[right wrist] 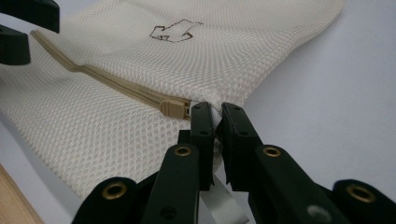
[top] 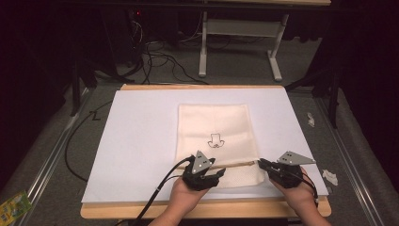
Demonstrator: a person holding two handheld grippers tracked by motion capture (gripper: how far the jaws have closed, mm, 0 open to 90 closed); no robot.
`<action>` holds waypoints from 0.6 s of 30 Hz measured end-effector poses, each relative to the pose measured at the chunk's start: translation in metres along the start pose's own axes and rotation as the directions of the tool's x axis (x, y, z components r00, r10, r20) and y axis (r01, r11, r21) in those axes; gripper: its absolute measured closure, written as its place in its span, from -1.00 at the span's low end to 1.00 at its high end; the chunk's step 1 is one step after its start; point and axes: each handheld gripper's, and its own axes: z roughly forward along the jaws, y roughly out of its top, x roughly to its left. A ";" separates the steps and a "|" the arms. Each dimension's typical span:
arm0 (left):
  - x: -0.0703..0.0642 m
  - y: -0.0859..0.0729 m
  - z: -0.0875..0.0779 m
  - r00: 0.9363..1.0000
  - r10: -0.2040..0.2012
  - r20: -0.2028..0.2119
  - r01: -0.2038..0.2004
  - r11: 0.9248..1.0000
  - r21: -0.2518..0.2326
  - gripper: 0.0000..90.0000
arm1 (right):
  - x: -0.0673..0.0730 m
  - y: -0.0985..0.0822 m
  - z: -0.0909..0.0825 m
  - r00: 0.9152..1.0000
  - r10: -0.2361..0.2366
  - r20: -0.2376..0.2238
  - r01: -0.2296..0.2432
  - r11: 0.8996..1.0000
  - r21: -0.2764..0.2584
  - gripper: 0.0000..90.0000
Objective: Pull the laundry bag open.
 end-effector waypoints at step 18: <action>-0.033 0.026 0.058 0.996 0.046 0.081 -0.050 0.998 0.044 0.36 | -0.001 0.004 -0.003 0.999 0.018 -0.029 -0.019 0.999 -0.039 0.89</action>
